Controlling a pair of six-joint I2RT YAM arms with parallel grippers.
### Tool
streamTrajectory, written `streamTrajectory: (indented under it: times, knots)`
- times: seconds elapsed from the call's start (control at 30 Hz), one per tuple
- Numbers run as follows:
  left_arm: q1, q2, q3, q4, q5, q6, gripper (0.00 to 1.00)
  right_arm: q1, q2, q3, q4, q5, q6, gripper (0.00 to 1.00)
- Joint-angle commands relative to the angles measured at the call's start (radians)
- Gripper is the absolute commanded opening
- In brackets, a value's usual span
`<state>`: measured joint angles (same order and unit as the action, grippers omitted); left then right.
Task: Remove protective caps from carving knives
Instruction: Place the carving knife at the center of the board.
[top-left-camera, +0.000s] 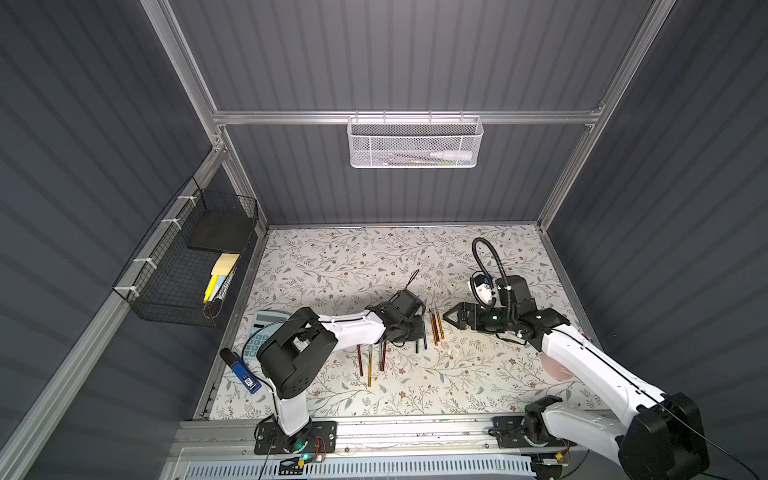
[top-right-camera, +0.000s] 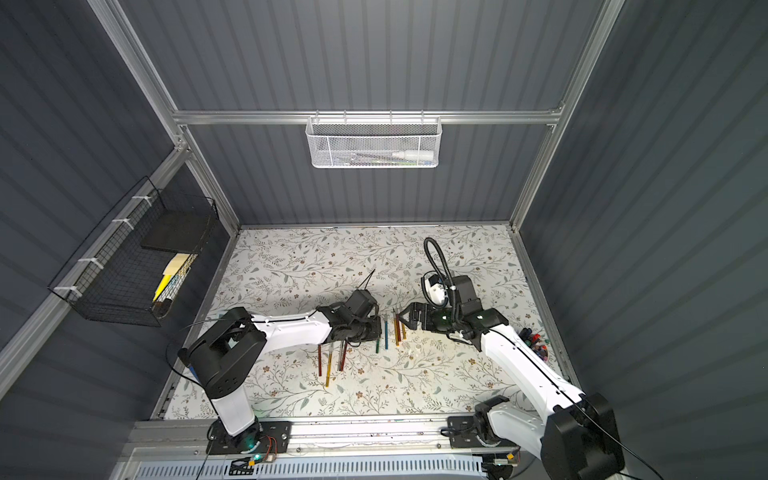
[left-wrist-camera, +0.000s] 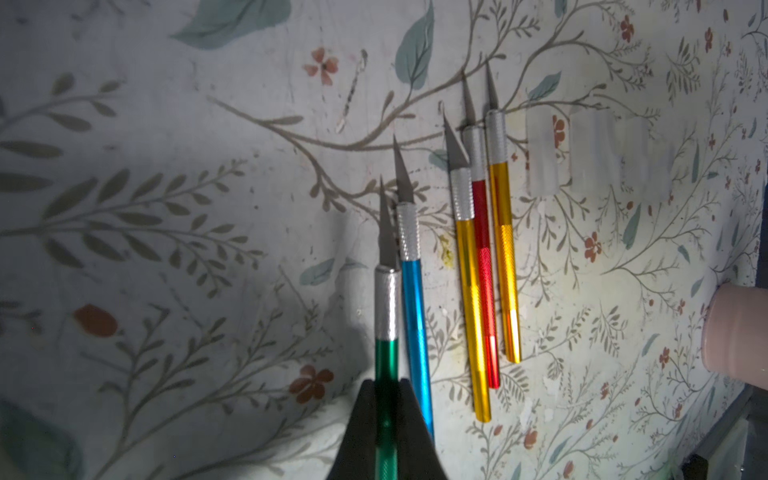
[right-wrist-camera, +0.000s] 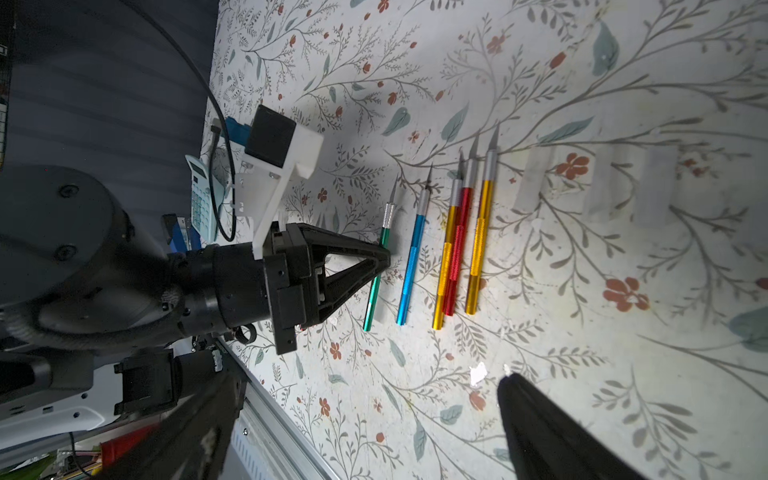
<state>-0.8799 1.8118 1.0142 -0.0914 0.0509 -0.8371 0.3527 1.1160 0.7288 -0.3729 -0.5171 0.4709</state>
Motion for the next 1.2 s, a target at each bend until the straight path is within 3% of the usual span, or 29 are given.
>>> streamTrajectory:
  times: [0.0,0.77,1.17]
  knots:
    - [0.009,0.023,0.027,0.024,-0.01,-0.033,0.04,0.006,0.002,0.016,-0.022,0.035,-0.013,0.99]
    - [0.011,0.061,0.045,-0.022,-0.05,-0.042,0.07,0.015,0.016,-0.014,0.006,0.066,-0.018,0.99]
    - [0.019,0.063,0.032,-0.015,-0.048,-0.038,0.17,0.019,0.034,0.009,-0.004,0.067,-0.015,0.99]
